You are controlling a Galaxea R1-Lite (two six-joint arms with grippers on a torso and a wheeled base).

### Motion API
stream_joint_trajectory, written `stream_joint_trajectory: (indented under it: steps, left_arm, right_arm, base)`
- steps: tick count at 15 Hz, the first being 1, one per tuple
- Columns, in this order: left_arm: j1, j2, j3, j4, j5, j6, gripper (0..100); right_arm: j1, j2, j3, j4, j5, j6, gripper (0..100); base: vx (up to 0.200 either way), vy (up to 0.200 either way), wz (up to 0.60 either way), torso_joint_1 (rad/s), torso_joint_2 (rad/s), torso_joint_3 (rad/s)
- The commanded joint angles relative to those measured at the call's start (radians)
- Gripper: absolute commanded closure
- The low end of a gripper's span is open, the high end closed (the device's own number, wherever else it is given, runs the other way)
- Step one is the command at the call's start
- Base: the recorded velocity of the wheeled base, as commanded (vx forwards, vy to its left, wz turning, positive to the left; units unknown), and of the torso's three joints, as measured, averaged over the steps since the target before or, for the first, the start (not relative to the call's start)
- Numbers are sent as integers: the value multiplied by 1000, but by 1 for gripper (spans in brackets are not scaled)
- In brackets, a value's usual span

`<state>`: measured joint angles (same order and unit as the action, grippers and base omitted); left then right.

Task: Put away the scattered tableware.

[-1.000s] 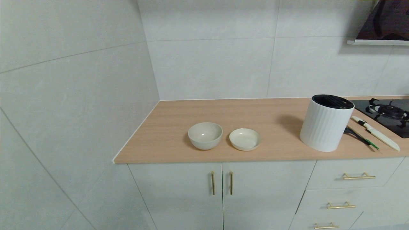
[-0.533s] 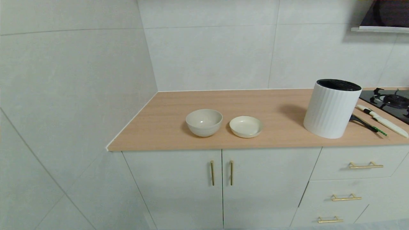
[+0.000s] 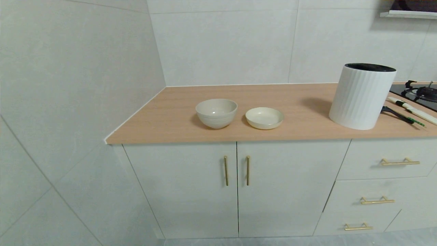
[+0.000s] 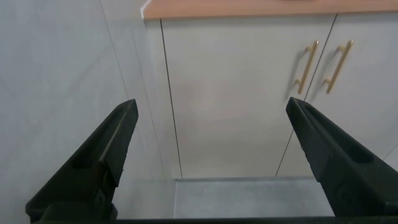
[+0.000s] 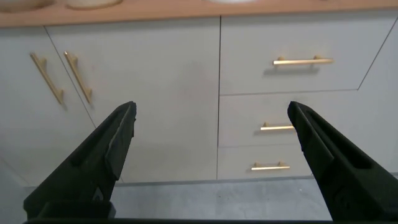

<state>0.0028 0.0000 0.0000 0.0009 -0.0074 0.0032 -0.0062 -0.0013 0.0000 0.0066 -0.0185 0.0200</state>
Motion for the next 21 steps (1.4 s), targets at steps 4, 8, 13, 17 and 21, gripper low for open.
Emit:
stream_joint_trajectory:
  steps: [4,8,13,17,21]
  left_arm:
    - [0,2,0,1,0,0,0]
    - [0,2,0,1,0,0,0]
    - [0,2,0,1,0,0,0]
    - [0,2,0,1,0,0,0]
    - [0,2,0,1,0,0,0]
  right_arm:
    - [0,1,0,1,0,0,0]
    - [0,1,0,0,0,0,0]
    - [0,1,0,0,0,0,0]
    - [-1,1,0,0,0,0,0]
    - [0,1,0,0,0,0,0]
  base:
    - [0,0,0,-189,478,284]
    - [0,0,0,-172,470,295]
    - [0,0,0,-138,449,311]
    - [0,0,0,-35,129,92]
    - [0,0,0,0,0,0]
